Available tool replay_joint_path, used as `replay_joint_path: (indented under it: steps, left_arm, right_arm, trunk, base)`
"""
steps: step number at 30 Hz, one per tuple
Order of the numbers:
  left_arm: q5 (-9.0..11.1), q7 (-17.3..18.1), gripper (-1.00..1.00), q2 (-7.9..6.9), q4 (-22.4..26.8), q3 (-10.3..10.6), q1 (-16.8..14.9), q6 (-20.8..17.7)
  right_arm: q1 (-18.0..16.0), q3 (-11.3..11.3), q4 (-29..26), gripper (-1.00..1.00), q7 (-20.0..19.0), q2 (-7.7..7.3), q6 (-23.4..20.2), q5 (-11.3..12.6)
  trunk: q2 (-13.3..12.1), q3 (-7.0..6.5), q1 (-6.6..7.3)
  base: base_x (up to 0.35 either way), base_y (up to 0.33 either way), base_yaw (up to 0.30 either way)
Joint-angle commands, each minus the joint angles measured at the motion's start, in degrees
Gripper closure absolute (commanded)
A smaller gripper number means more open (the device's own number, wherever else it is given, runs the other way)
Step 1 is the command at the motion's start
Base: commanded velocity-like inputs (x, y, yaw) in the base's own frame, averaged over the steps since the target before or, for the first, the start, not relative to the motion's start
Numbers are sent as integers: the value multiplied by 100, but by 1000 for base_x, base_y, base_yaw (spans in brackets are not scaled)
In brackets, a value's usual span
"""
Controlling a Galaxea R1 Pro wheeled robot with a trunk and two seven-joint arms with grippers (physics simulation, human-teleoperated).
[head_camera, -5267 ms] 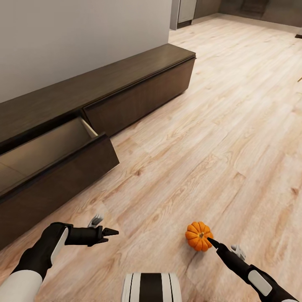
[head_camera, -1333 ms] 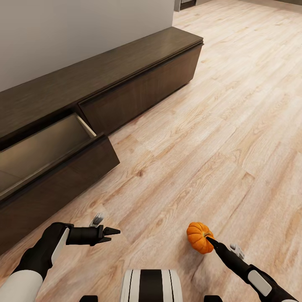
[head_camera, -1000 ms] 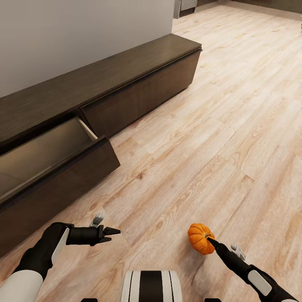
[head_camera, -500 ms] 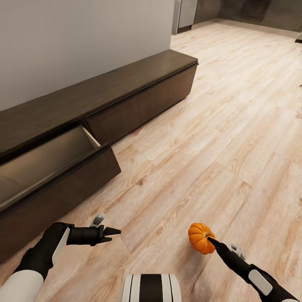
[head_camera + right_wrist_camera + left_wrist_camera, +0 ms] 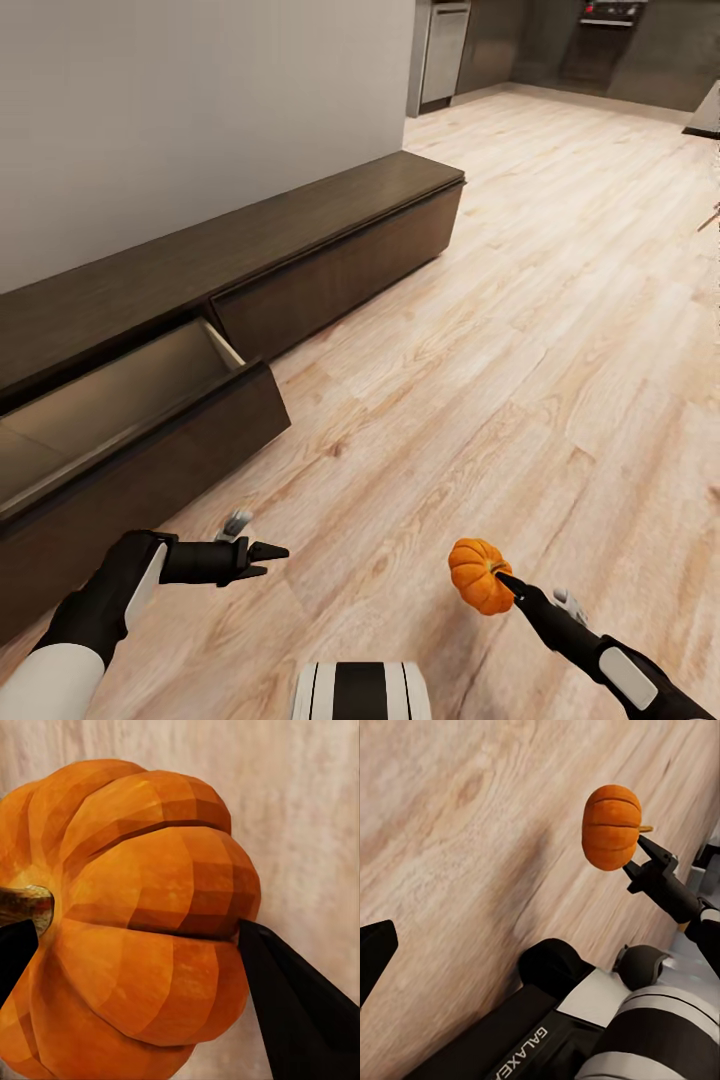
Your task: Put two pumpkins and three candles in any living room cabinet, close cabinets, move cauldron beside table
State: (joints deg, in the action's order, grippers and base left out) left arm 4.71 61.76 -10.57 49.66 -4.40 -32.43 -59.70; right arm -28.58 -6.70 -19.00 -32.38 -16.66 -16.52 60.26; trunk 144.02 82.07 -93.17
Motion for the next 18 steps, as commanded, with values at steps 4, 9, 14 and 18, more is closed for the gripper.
replay_joint_path:
  steps: [4, 9, 14, 18]
  left_arm:
    - [-4, -13, -100, 2, 0, 0, 0, -5]
    - [-5, -15, -100, 2, 0, 0, 0, -6]
    - [-4, -15, -100, -3, 0, 1, 0, -7]
    - [-5, -15, -100, -6, 0, 0, 0, -7]
  right_arm:
    - [14, 2, 2, 100, -9, -3, -31, 1]
    - [32, 2, 2, 100, -20, -11, -16, 5]
    - [36, 14, 2, 100, -1, -9, -31, 11]
    - [37, 17, 2, 100, -16, -12, 0, 9]
  trunk:
    - [-6, -89, 10]
    - [-12, -200, 23]
    - [-19, -311, 36]
    - [-24, -399, 46]
  base:
    - [-1, 0, 0]
    - [-100, 0, 0]
    - [-159, 0, 0]
    - [-35, 0, 0]
